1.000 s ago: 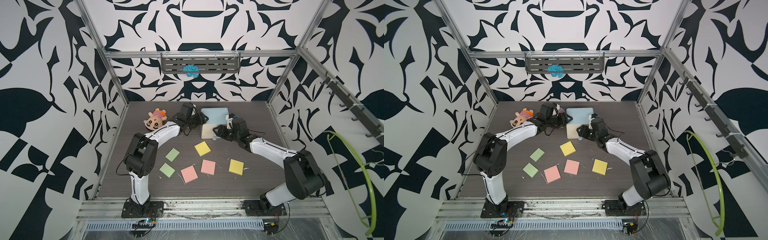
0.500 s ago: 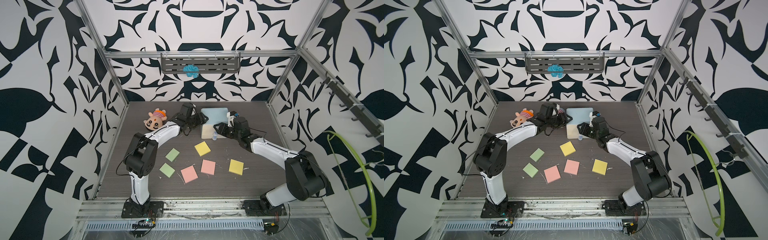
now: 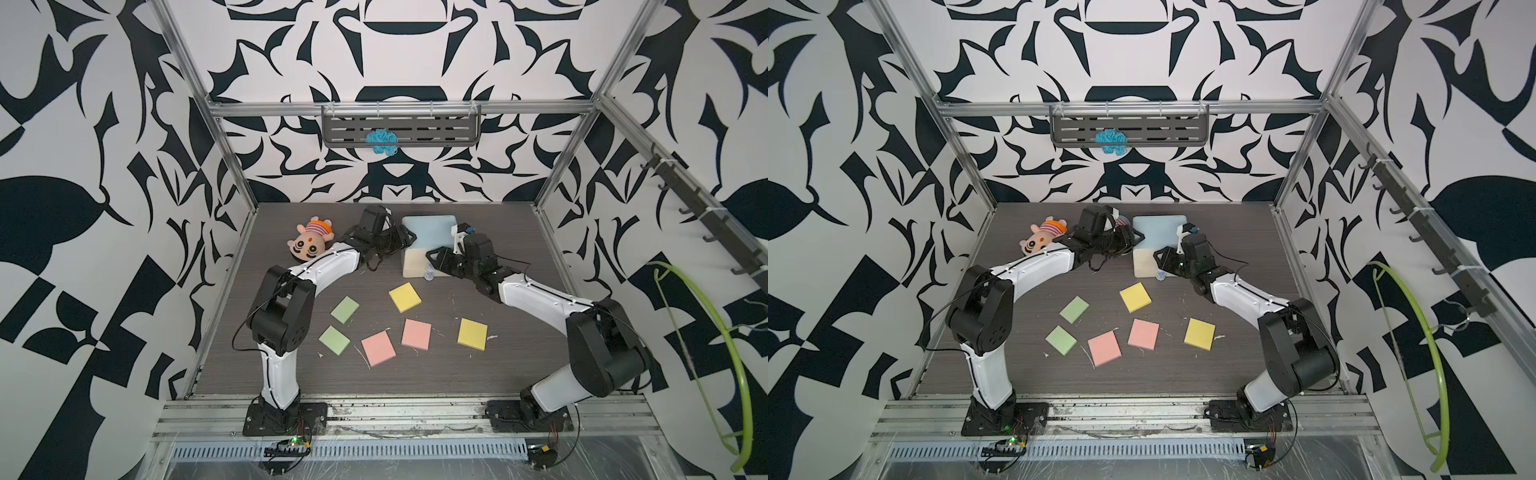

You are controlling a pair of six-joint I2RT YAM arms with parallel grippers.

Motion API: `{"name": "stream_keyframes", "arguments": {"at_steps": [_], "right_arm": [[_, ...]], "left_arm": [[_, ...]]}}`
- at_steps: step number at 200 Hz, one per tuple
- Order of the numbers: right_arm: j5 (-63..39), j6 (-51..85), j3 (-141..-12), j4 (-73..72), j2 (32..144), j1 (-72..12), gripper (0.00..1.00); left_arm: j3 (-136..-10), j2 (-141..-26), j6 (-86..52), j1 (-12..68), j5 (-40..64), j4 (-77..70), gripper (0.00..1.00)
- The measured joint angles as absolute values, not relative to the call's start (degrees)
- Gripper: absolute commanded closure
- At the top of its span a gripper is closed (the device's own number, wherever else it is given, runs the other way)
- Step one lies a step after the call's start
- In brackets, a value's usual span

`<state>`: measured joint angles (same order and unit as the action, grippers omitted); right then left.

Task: Please put the sticky notes in the drawer by color
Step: Open the drawer in the storage box.

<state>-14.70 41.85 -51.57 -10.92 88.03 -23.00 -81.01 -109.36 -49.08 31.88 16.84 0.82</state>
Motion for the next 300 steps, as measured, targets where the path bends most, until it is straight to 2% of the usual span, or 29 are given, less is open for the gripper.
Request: {"name": "stream_keyframes", "arguments": {"at_steps": [120,193,205,215,241,258,278,291,300], "right_arm": [[-15.3,42.5,-37.8,-8.5,72.7,-24.3,0.80],[-15.7,43.1,-37.4,-6.1,71.0,-24.7,0.79],[-15.7,43.2,-37.2,-5.6,70.4,-24.9,0.76],[-15.8,43.2,-37.0,-4.9,69.9,-24.9,0.66],[-15.6,42.6,-37.0,-2.8,69.4,-24.9,0.47],[-15.0,42.3,-37.0,-0.3,68.6,-24.9,0.35],[-14.3,40.9,-37.1,2.3,66.4,-24.9,0.27],[-14.0,40.1,-37.1,4.1,64.7,-24.9,0.26],[-13.8,39.6,-37.1,5.4,63.4,-24.9,0.26]], "left_arm": [[-81.0,-109.4,-49.5,32.1,18.1,1.0,0.38],[-81.0,-109.4,-49.5,32.1,18.1,1.1,0.38],[-81.0,-109.4,-49.5,32.1,18.1,1.1,0.38],[-81.0,-109.4,-49.5,32.1,18.1,1.1,0.38],[-81.1,-109.4,-49.6,32.1,18.1,1.1,0.34],[-81.1,-109.4,-49.4,32.2,18.1,1.4,0.29],[-81.1,-109.4,-49.1,32.3,18.0,2.0,0.19],[-81.1,-109.3,-48.8,32.3,17.8,2.5,0.16],[-81.1,-109.1,-48.1,32.3,17.8,2.7,0.09]]}}
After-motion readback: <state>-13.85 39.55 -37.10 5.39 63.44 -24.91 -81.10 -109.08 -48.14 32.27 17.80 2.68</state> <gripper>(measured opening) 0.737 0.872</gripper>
